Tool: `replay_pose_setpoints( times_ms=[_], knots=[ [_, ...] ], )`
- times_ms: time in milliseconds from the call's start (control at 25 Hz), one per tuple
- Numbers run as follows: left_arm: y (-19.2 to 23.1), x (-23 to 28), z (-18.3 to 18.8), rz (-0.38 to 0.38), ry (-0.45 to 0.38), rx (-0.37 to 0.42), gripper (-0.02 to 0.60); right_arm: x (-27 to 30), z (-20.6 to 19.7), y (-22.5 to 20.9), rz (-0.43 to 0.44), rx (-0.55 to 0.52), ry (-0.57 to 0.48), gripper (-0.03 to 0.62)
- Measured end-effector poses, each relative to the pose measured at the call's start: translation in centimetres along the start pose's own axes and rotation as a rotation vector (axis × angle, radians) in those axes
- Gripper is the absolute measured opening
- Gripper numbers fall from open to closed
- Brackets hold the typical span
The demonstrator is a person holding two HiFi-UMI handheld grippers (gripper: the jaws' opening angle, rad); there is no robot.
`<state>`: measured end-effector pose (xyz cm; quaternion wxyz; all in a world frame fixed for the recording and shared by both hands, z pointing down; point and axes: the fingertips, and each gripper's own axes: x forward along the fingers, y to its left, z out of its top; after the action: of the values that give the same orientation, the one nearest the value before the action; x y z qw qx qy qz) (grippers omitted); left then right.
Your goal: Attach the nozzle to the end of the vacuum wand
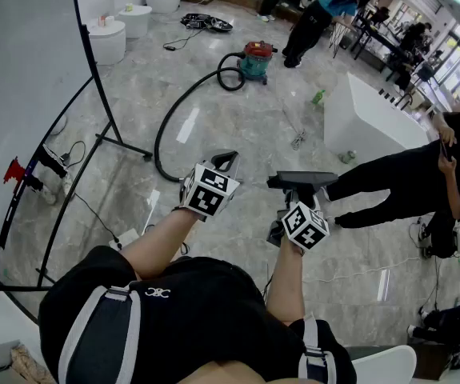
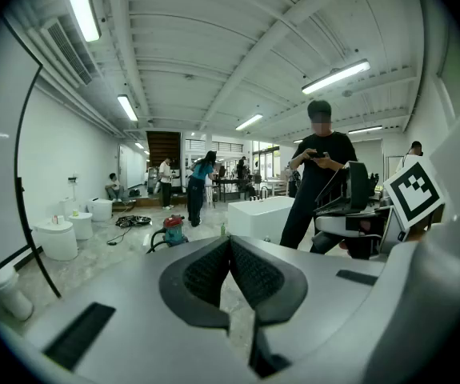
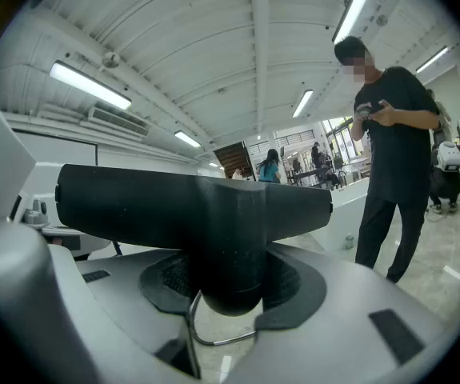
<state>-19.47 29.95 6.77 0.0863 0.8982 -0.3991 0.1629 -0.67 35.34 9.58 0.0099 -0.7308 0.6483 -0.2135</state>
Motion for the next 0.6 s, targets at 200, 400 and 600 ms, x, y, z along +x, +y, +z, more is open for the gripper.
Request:
replay_pose_setpoints(
  times_ms=[200,400,600],
  knots=[
    [1.5,2.5,-0.6,0.002,0.021,-0.008,0.011,2.7,1.0,-0.4,0.014,0.038,-0.009,0.186],
    [3.1,6.3,-0.1,0.015,0.026,-0.002,0.011,7.2,1.8,-1.6,0.025,0.05,-0.009,0.186],
    [4.9,12.1,0.7,0.038,0.03,0.015,0.011,13.6,2.8,-3.9,0.042,0.055,-0.018,0.186]
  ],
)
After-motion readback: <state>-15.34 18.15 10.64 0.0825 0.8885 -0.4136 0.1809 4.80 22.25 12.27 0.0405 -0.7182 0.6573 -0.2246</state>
